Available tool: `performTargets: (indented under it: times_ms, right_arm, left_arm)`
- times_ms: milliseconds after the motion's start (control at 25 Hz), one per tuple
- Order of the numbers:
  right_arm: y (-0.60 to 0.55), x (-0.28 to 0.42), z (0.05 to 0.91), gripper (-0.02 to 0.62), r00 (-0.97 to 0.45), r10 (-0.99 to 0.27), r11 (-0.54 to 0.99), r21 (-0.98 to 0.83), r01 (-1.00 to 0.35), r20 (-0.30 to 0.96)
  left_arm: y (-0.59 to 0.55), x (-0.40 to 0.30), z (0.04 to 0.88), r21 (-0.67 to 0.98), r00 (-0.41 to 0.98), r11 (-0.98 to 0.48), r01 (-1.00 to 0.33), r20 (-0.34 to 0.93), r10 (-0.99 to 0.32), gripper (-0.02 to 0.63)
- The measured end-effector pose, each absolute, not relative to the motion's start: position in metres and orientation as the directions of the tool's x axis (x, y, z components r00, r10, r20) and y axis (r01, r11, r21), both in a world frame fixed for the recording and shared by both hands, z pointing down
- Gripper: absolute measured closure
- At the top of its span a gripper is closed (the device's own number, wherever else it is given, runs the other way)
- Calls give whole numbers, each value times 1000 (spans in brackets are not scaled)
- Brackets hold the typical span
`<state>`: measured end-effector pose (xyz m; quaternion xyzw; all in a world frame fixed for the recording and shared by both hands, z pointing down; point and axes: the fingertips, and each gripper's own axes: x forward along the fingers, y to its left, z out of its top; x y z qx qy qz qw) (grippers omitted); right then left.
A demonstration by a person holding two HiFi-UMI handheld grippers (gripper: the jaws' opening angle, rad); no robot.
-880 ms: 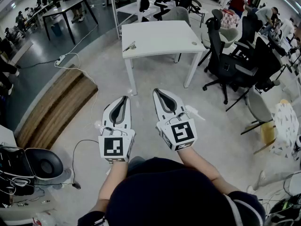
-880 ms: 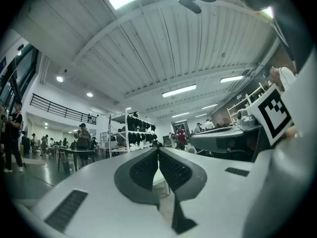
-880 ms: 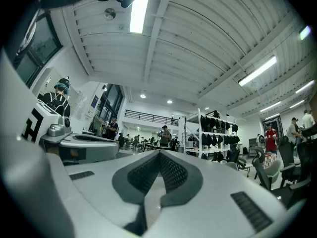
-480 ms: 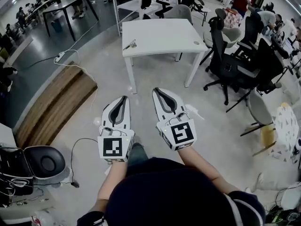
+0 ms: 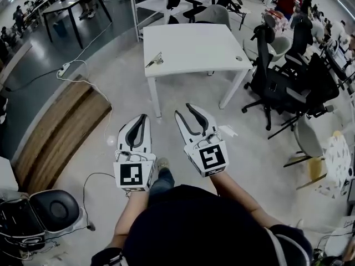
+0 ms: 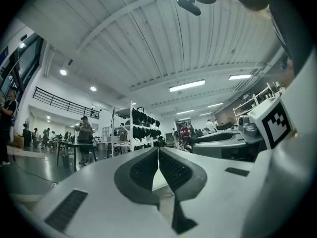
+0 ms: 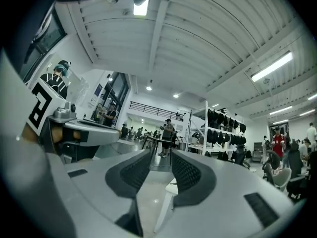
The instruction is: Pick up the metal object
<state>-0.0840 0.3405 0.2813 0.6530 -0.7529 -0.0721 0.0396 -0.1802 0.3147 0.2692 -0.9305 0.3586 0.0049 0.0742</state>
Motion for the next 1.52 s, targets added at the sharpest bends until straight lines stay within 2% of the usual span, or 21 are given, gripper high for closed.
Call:
performTargets:
  times_ms: [440,920,1080,1520]
  right_arm:
    - [181,-62,301,465,-73,-997,75,242,-967,19]
    - [110,-47,337,465,-7,-995,28,211,-977,100]
    - [92,-42,350,465,-20,-991,47,211,-976,130]
    - [-22,10,378,465,-149,-970,209,347,-914,192]
  left_arm:
    - [145,-164,281,-128,777,-767,-628,-44,-628,577]
    - [71,-136,307,-118,818,-813,-570,0,-575,577]
    - [56,-134,324,-101,808,-807,-581,45,-587,577]
    - [-34,-84,335,-107,765,-764,-637,39,-643,577]
